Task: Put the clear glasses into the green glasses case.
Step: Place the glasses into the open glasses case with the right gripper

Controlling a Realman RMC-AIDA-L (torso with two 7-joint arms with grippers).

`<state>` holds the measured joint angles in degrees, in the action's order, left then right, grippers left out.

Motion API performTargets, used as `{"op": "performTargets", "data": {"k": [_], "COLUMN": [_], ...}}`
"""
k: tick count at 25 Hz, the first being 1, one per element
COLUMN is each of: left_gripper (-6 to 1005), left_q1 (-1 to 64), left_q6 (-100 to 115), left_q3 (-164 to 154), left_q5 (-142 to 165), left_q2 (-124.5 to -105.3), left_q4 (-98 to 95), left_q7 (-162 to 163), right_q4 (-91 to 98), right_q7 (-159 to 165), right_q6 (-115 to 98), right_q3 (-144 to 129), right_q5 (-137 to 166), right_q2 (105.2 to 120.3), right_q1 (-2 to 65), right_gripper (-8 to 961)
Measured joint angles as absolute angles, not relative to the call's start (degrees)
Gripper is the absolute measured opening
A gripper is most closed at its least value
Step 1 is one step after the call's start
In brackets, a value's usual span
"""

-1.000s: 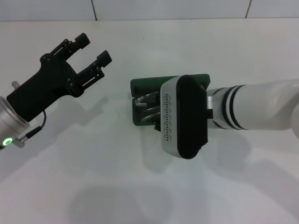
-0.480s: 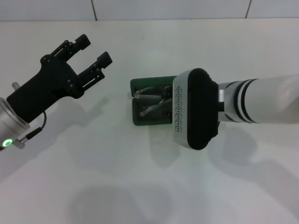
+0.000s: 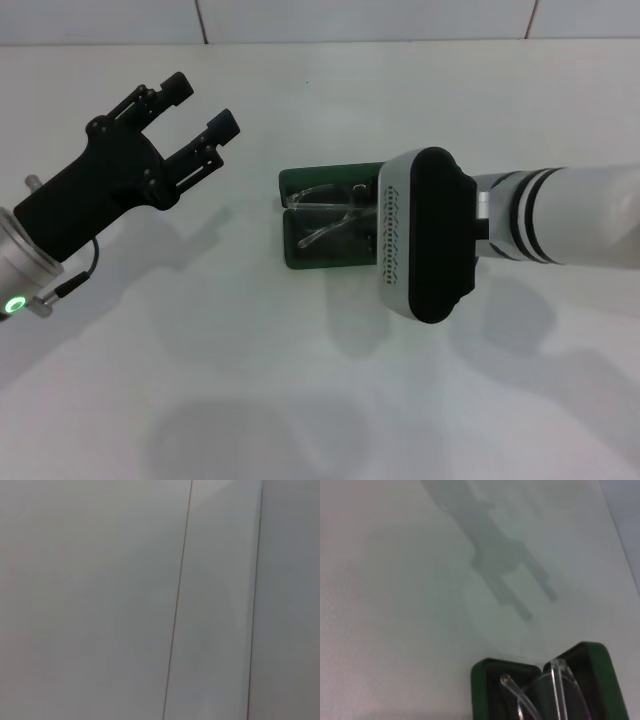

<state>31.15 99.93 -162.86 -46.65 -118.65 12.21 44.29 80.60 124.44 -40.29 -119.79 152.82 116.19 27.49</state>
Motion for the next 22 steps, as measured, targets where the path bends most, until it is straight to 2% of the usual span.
{"op": "performTargets", "data": {"k": [16, 22], "left_gripper": [773, 772], "left_q1": [31.3, 31.0], "left_q6": [99.9, 99.9], "left_q3": [-162.9, -162.9], "left_q5": [-46.7, -46.6], "left_q2": [-118.92, -118.92], "left_q4": [12.2, 12.2], "left_q7": [44.3, 44.1], "right_q4": [76.1, 78.6], "right_q7": [124.9, 125.2], "right_q6": [-38.6, -38.8], "right_q3": [-121.5, -122.4], "right_q5": [153.2, 154.1], "right_q2": [116.19, 116.19], "right_q1": [29.4, 27.8], "right_gripper": [316, 313]}}
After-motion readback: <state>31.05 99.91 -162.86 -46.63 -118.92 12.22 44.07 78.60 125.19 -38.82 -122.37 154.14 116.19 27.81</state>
